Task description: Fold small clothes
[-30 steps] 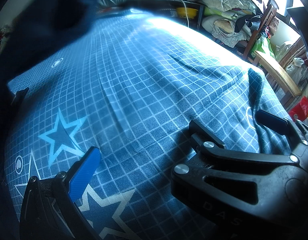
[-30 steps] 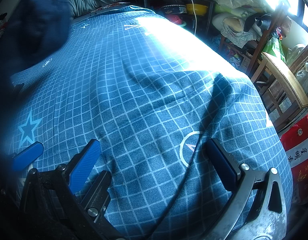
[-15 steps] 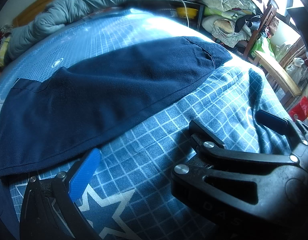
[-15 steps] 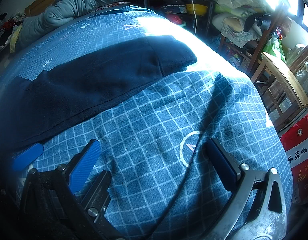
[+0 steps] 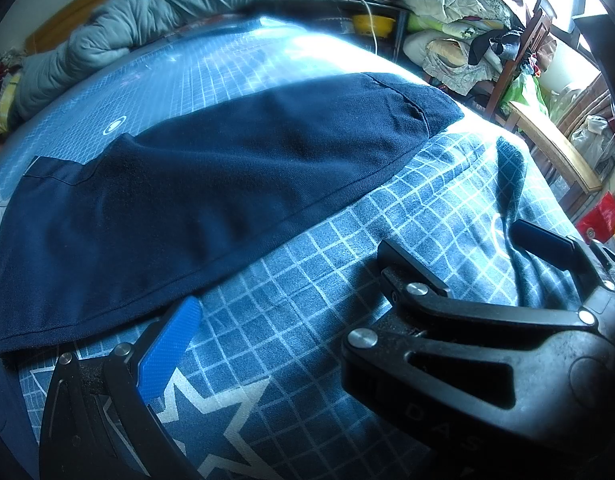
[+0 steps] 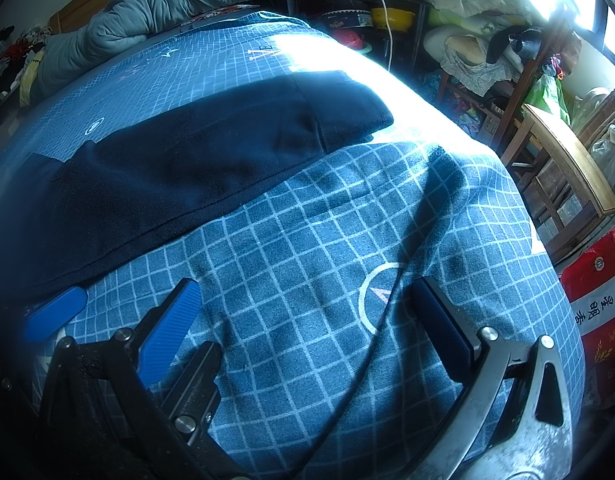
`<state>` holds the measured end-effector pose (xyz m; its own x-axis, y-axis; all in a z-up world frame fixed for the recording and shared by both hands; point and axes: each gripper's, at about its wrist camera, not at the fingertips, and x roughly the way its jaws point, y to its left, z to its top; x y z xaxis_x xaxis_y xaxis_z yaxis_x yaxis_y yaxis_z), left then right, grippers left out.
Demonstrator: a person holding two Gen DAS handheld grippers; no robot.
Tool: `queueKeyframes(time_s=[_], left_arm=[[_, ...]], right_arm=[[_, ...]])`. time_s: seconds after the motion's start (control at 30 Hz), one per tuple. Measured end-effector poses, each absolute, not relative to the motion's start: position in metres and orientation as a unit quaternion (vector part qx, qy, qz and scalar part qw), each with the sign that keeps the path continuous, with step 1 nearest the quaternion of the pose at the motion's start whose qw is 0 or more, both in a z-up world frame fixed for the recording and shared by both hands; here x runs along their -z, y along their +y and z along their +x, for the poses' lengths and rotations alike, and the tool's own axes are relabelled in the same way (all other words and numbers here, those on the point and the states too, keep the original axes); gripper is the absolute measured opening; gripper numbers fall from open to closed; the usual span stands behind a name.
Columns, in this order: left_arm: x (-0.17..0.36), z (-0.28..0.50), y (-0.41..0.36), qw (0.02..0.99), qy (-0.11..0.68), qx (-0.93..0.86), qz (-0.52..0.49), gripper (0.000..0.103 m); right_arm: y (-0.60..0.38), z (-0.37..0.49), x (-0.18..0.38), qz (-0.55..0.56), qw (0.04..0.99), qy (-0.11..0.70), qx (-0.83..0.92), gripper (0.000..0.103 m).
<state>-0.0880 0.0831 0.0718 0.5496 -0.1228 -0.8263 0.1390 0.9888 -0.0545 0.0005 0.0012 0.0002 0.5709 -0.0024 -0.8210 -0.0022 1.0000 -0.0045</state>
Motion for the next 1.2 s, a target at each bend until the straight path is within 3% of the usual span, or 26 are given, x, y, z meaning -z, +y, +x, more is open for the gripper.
queueKeyframes(time_s=[0.53,0.8,0.93,1.1,1.2], left_arm=[[-0.073,-0.081,0.082,0.882,0.463,0.079,0.032,0.103],[-0.096,-0.101,0.104,0.854,0.464,0.235,0.025,0.103],[-0.138,-0.167,0.151,0.868,0.398,0.296,-0.006,0.103],[-0.214,-0.228,0.269,0.891,0.353,0.281,-0.042,0.103],[-0.252,-0.270,0.341,0.912,0.315,0.252,-0.079,0.103]], right_arm=[[-0.004,0.009,0.001,0.003,0.887,0.461,-0.001,0.103],[-0.023,0.000,-0.009,0.051,0.893,0.444,-0.049,0.103],[-0.025,-0.026,-0.022,0.053,0.889,0.448,-0.083,0.103],[0.016,-0.107,-0.026,0.009,0.941,0.326,-0.096,0.103],[0.040,-0.148,-0.032,0.037,0.937,0.327,-0.117,0.103]])
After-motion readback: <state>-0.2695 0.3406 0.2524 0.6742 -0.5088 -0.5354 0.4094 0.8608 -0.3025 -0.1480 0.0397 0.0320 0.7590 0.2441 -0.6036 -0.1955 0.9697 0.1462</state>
